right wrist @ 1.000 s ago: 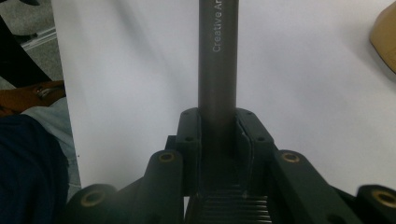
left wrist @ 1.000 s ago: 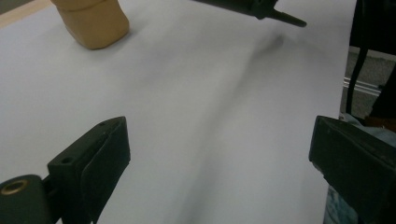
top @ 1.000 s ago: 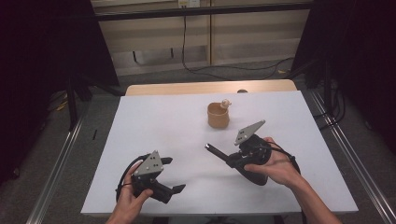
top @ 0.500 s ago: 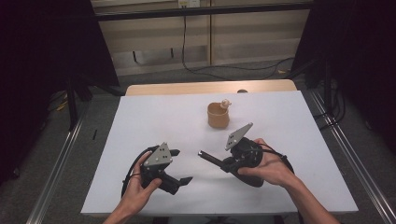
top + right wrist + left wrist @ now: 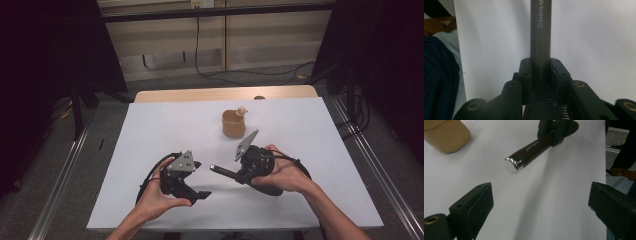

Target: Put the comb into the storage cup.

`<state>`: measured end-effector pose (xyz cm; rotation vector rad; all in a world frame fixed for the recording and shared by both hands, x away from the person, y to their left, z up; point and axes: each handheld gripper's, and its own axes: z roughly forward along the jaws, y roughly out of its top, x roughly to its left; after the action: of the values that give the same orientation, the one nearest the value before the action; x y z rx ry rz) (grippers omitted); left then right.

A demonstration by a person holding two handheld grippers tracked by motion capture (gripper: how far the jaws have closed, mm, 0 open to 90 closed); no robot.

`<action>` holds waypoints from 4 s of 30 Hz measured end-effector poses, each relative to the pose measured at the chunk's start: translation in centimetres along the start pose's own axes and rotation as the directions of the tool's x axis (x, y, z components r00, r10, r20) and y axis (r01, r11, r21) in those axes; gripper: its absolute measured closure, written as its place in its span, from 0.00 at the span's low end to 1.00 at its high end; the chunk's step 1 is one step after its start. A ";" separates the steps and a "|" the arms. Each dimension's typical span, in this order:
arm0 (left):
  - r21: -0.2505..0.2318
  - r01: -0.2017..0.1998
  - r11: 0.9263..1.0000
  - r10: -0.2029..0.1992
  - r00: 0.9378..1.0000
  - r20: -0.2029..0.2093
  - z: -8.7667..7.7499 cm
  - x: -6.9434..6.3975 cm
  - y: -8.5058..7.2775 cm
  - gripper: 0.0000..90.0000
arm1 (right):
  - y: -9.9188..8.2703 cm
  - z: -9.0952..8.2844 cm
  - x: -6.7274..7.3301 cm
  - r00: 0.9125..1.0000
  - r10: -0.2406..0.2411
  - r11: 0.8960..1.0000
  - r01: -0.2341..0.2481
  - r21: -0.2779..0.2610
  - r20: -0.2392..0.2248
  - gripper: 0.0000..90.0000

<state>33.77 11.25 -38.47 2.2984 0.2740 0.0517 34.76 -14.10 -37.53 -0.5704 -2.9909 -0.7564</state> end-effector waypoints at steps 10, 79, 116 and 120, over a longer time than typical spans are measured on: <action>0.077 -0.017 0.997 0.012 0.998 0.068 0.8 1.4 0.1 0.17 | 0.7 0.9 -0.4 0.999 -0.042 0.992 0.045 0.114 -0.027 0.81; 0.224 -0.136 0.965 0.084 0.971 0.226 4.2 2.5 2.7 0.76 | 2.5 2.1 0.9 0.972 -0.227 0.968 0.232 0.096 -0.060 0.81; 0.150 -0.074 0.986 0.046 0.982 0.185 3.4 3.2 1.6 0.81 | 2.1 0.4 -0.2 0.990 -0.143 0.989 0.143 -0.025 0.014 0.33; 0.159 -0.067 0.985 0.039 0.984 0.175 3.3 3.4 1.3 0.81 | 1.7 -0.5 -0.4 0.994 -0.104 0.992 0.105 -0.070 0.021 0.26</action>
<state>37.72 8.74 -39.94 2.4560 0.1319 -0.1470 35.66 -13.13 -36.32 -0.4261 -3.0408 -0.8714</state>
